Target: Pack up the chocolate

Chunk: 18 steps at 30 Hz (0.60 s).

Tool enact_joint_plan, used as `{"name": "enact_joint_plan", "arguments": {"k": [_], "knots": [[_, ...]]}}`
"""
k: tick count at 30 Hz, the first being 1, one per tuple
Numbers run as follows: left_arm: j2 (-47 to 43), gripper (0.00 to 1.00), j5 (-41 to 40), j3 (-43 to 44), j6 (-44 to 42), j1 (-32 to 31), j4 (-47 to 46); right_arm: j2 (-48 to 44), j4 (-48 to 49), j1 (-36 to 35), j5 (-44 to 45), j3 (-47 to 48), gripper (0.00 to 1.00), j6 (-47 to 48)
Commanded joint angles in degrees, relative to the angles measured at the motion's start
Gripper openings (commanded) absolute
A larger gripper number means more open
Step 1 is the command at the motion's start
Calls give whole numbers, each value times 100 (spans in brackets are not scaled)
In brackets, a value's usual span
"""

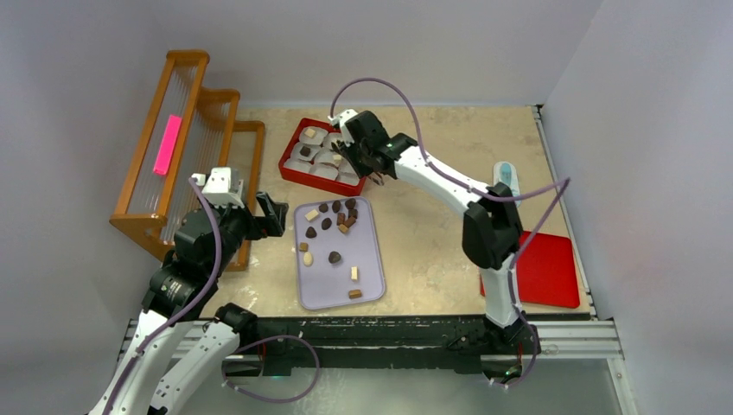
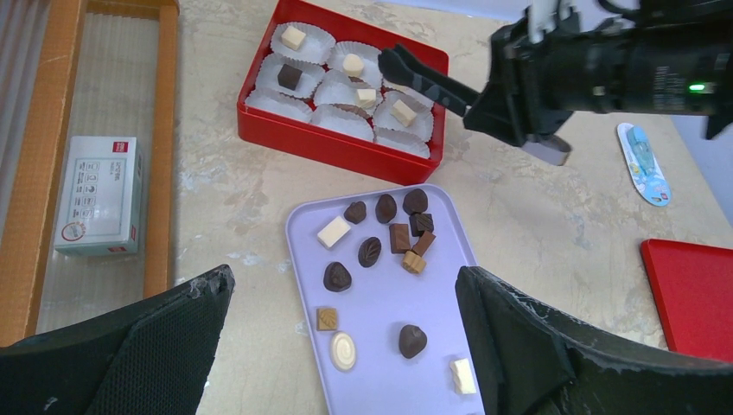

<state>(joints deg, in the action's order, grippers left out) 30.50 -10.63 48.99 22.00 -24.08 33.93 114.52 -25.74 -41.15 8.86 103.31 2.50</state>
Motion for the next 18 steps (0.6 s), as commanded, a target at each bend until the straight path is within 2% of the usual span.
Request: {"name": "enact_joint_plan", "arguments": {"k": [1, 6, 18], "knots": [[-33, 100, 70, -3, 33, -17, -220, 472, -523, -8, 594, 797, 32, -97], [-70, 100, 61, 1, 33, -18, -229, 933, -853, 12, 748, 1325, 32, -143], [-149, 100, 52, 5, 32, -18, -238, 1253, -951, 32, 601, 1622, 32, -142]]}}
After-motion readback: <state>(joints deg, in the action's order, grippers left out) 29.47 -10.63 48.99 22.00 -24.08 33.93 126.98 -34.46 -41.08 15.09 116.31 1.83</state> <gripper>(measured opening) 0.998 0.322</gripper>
